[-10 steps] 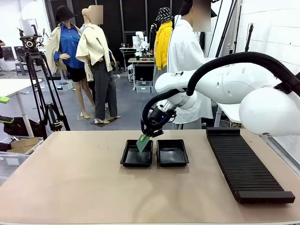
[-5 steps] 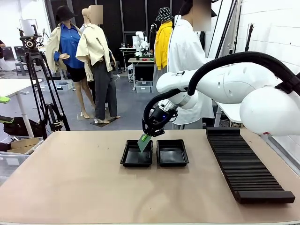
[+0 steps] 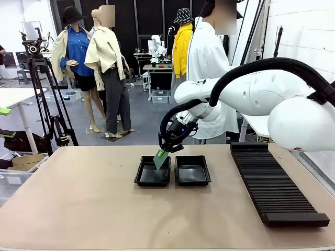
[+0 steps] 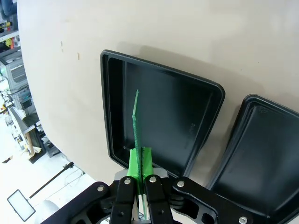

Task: Inspect and transfer BCBs to ESD trays.
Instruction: Pick up the Blank PCB from the PCB Rack and place it in the left ESD tray.

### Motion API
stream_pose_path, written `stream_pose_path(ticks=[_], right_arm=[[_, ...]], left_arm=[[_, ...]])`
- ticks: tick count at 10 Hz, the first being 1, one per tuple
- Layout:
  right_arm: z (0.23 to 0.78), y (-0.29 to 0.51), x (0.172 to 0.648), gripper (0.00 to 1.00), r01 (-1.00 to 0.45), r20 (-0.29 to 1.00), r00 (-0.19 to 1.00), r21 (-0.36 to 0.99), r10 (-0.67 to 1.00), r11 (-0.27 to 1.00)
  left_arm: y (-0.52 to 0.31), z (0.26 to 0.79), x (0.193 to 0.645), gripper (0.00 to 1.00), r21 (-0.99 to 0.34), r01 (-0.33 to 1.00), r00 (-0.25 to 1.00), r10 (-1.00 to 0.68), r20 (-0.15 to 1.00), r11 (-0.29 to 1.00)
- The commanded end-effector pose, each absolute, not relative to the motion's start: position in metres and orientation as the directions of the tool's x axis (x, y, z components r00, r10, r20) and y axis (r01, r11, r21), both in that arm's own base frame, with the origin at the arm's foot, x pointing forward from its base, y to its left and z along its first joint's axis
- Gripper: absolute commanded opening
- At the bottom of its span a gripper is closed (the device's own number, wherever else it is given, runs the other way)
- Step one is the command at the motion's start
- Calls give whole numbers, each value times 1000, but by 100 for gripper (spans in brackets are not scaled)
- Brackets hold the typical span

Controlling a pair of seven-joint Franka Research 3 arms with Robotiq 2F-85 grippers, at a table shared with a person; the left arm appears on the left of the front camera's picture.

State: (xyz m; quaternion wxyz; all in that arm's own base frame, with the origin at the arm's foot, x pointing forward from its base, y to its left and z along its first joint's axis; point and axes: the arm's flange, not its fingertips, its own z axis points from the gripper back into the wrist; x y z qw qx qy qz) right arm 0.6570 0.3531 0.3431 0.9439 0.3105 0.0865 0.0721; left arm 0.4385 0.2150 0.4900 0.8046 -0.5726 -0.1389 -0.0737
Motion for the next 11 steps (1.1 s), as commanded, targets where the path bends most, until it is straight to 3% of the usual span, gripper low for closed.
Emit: stream_pose_path(ticks=[1,7,11], right_arm=[[340,364,651,0,-50,-124,981,583,149,811],[320,380,623,0,5,-82,995,598,54,802],[314,385,609,0,-46,-28,997,591,77,805]], left_arm=[[215,492,437,100,-899,279,949,46,312,336],[215,492,437,100,-899,279,949,46,312,336],[215,492,437,100,-899,279,949,46,312,336]])
